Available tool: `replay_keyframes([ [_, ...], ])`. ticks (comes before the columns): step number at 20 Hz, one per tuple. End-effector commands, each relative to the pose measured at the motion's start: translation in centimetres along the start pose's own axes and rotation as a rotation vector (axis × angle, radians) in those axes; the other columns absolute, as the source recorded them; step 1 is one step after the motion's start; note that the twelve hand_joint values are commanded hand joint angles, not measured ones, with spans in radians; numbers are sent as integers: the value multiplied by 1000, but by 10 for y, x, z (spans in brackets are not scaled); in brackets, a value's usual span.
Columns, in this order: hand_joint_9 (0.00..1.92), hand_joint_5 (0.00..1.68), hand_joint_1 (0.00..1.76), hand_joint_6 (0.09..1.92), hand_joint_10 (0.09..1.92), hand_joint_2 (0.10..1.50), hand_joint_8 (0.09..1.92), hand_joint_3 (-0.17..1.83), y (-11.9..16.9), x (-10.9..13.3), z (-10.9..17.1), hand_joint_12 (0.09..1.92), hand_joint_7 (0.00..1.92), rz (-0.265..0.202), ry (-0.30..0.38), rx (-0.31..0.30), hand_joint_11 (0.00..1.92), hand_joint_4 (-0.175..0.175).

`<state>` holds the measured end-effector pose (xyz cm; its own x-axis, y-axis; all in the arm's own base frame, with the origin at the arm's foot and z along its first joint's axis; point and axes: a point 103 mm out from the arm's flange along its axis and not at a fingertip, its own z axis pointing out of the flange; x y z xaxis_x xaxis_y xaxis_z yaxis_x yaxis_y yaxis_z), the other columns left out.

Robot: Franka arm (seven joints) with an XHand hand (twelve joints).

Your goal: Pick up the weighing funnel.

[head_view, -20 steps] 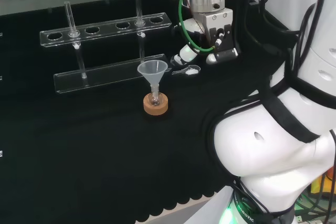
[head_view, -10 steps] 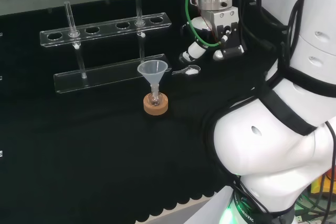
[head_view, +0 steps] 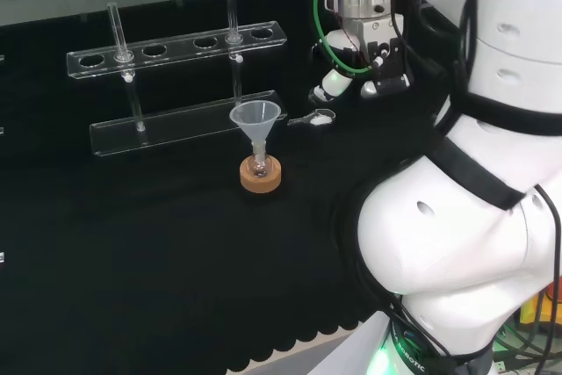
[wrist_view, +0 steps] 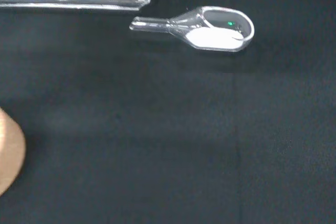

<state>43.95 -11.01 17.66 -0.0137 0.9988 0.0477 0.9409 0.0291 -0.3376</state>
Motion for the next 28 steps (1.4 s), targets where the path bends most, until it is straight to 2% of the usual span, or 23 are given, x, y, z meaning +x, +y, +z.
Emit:
replay_keyframes([
  [1,579,481,814,87,621,640,705,573,49,-26,28,1385,335,-40,53,-4,298,-65],
  [6,611,536,838,87,610,633,703,591,64,-26,42,1374,369,-53,60,16,322,-62],
  [12,625,594,849,98,605,631,701,597,75,-27,50,1368,379,-59,65,12,332,-57],
  [24,650,655,873,157,579,622,688,612,75,-29,68,1347,401,-64,42,35,356,-50],
  [28,661,587,877,338,554,613,678,627,74,-28,69,1348,402,-55,13,19,357,-50],
])
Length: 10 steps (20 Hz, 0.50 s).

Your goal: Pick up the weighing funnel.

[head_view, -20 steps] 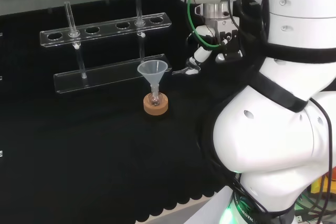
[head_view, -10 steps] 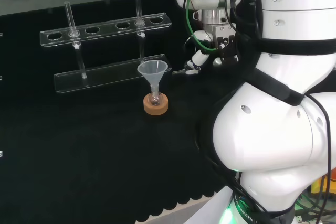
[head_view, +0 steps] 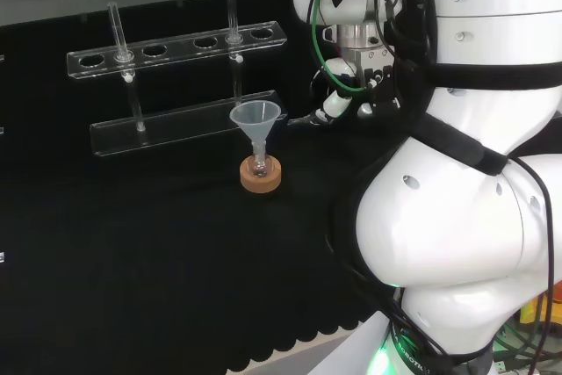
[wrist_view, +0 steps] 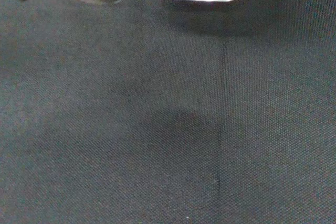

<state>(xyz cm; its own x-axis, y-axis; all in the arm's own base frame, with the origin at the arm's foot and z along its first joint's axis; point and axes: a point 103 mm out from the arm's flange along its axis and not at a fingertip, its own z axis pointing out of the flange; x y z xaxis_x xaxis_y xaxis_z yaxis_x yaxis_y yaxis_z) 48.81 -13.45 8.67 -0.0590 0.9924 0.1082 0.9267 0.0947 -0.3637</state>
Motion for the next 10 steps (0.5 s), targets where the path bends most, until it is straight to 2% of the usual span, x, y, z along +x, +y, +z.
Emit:
replay_keyframes([
  [1,657,577,879,365,551,612,676,627,-1,1,3,1348,396,11,-35,-18,356,-50],
  [10,580,503,909,539,588,603,706,639,3,-2,9,1349,317,29,-56,3,329,-49],
])
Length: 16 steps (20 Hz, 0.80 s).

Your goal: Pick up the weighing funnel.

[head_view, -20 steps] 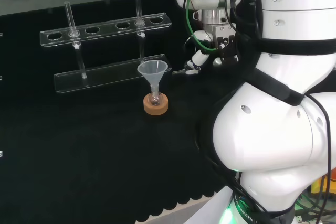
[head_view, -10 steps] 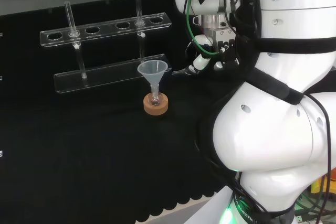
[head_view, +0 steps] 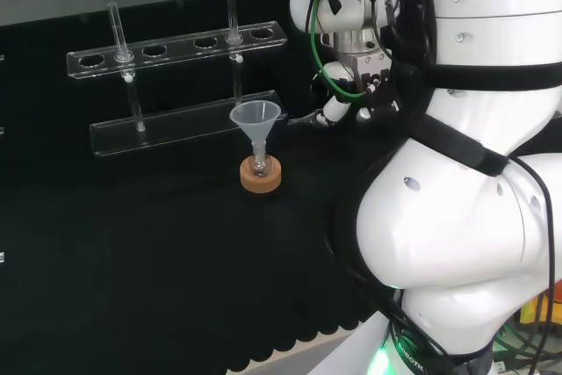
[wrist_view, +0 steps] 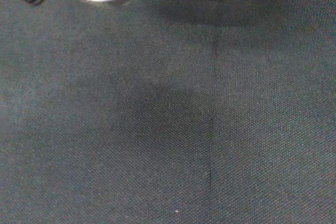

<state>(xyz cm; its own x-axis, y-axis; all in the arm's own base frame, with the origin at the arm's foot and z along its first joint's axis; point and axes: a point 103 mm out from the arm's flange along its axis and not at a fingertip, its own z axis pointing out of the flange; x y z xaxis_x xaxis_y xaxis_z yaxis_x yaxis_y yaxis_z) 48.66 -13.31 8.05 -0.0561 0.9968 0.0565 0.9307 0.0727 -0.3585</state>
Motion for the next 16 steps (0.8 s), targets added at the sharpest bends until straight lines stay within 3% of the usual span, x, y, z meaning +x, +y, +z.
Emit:
replay_keyframes([
  [1,577,499,912,552,592,603,710,641,2,-3,3,1349,314,8,-8,9,327,-49],
  [16,572,519,945,715,607,596,716,672,4,-5,9,1345,308,18,-30,6,330,-35],
])
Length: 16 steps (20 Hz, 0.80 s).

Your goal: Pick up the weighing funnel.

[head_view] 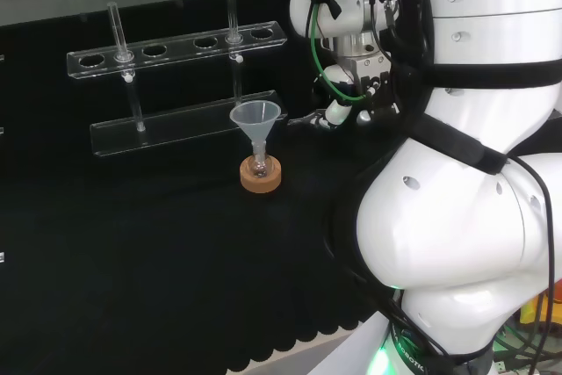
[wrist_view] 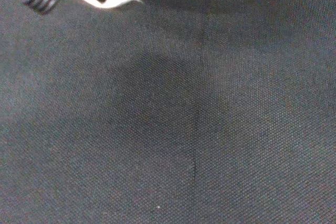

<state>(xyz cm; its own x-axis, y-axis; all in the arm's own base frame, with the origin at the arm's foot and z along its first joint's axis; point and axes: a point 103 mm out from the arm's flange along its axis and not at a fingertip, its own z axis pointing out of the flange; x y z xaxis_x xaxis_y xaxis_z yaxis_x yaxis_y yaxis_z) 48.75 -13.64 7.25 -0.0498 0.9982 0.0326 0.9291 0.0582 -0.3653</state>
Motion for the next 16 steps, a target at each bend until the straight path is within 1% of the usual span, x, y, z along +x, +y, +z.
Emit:
replay_keyframes([
  [1,572,522,948,721,607,596,716,673,1,-3,2,1345,308,4,-12,-2,330,-34],
  [7,574,519,957,766,608,593,716,685,2,0,2,1342,311,8,-22,-3,335,-32],
  [16,576,526,963,788,608,592,715,692,8,-4,8,1340,313,0,-23,-3,343,-29],
])
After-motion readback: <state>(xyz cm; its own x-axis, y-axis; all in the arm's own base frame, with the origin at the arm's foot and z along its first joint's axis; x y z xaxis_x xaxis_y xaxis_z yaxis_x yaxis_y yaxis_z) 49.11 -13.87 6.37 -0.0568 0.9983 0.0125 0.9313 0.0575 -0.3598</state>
